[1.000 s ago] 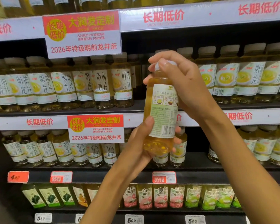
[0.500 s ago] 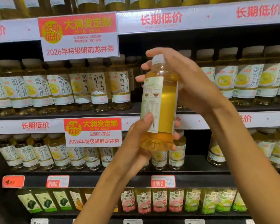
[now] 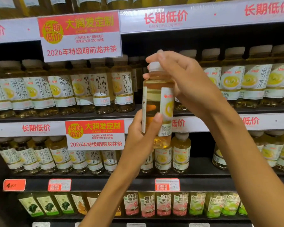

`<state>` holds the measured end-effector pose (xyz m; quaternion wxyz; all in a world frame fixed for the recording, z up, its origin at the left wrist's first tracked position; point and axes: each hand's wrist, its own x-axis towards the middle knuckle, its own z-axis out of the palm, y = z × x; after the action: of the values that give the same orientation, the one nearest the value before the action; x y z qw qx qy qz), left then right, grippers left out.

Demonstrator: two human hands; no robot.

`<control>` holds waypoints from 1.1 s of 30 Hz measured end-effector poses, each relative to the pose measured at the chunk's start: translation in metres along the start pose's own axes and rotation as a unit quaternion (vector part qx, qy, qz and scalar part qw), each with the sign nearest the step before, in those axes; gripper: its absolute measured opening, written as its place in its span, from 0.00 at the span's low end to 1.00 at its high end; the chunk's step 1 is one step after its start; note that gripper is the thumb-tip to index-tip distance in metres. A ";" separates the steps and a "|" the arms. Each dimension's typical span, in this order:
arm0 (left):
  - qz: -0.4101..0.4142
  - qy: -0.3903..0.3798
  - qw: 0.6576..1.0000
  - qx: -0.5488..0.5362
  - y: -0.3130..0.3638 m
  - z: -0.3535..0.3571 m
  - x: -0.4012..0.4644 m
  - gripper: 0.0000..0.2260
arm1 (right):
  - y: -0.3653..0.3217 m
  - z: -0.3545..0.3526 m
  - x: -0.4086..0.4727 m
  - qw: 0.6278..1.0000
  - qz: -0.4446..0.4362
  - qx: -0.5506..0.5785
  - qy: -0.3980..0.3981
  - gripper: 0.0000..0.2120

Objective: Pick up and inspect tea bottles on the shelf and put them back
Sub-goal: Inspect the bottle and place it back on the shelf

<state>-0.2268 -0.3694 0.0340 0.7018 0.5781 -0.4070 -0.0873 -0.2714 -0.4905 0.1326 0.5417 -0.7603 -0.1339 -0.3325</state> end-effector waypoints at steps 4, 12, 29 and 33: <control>-0.045 -0.042 0.991 -0.115 0.001 -0.006 -0.001 0.20 | 0.005 -0.003 0.001 0.993 0.026 0.104 -0.055 0.12; -0.023 -0.010 0.999 -0.044 -0.001 -0.006 0.001 0.28 | 0.005 0.001 0.001 0.997 -0.042 0.058 -0.005 0.09; -0.009 -0.019 0.999 -0.046 0.004 -0.009 0.003 0.26 | 0.011 0.004 0.002 0.987 -0.006 0.159 -0.027 0.14; 0.030 -0.007 0.999 -0.008 0.008 -0.013 0.005 0.20 | 0.009 0.003 -0.002 0.991 -0.052 0.120 0.025 0.11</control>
<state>-0.2172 -0.3602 0.0440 0.7058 0.5595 -0.4282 -0.0734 -0.2672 -0.4911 0.1240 0.6142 -0.6734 -0.1979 -0.3608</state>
